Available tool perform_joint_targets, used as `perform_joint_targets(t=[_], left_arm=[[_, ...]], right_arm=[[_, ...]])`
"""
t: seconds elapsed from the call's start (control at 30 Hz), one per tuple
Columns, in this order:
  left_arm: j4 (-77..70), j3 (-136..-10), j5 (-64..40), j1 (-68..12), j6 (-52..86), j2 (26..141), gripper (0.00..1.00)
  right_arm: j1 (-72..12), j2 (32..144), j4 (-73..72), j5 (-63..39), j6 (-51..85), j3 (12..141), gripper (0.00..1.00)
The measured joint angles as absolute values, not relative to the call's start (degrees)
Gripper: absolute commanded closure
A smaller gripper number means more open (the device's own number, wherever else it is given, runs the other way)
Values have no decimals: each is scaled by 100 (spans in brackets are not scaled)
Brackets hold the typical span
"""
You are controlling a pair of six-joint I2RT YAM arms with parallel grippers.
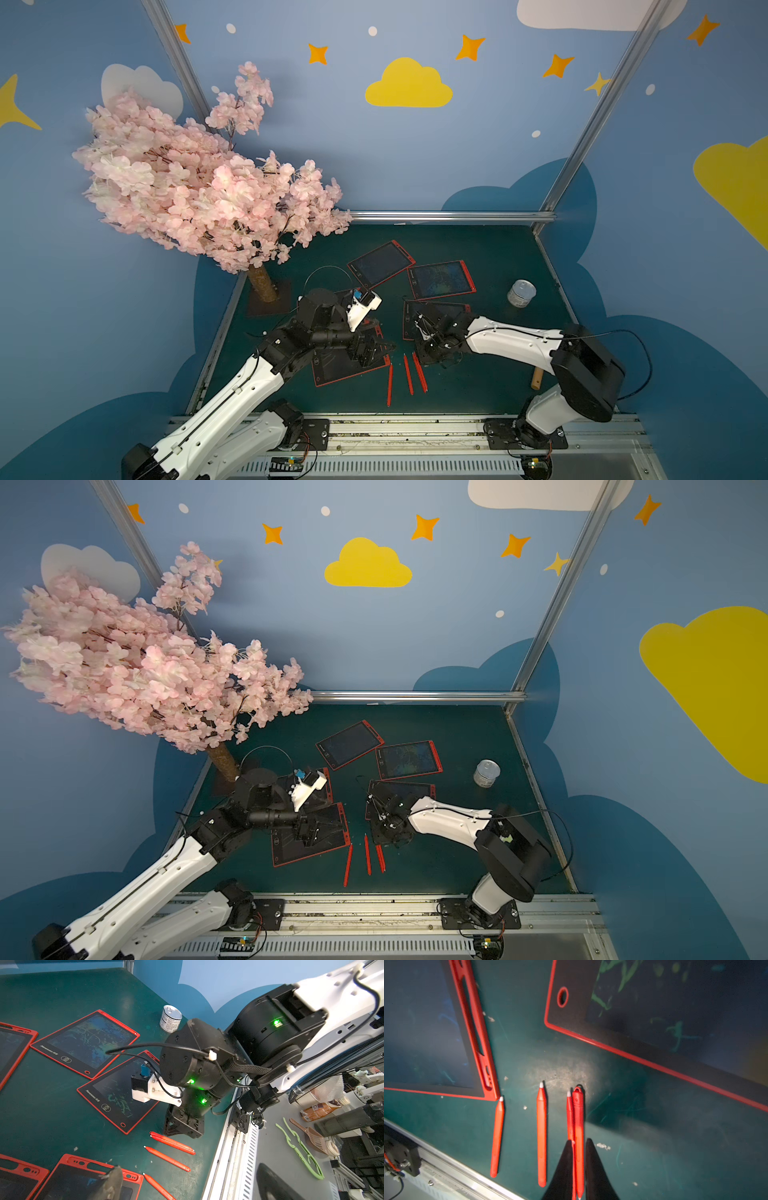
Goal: Place the stylus back onto the writing tablet
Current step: Pick up the stylus from the center of the board.
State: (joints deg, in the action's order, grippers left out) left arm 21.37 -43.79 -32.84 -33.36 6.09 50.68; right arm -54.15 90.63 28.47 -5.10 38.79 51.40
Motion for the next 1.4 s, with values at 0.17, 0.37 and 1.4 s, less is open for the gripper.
perform_joint_targets(t=[0.17,0.37,1.4], left_arm=[[2174,-4381,-3301,-3284,585,5155,1],[2185,-4381,-3295,-3240,585,5153,1],[2182,-4381,-3391,-3159,626,5129,2]], right_arm=[[-5428,9109,2803,-493,3885,5140,86],[-5454,9264,2808,-473,3881,5140,86],[-5865,9843,3498,237,3909,5791,93]])
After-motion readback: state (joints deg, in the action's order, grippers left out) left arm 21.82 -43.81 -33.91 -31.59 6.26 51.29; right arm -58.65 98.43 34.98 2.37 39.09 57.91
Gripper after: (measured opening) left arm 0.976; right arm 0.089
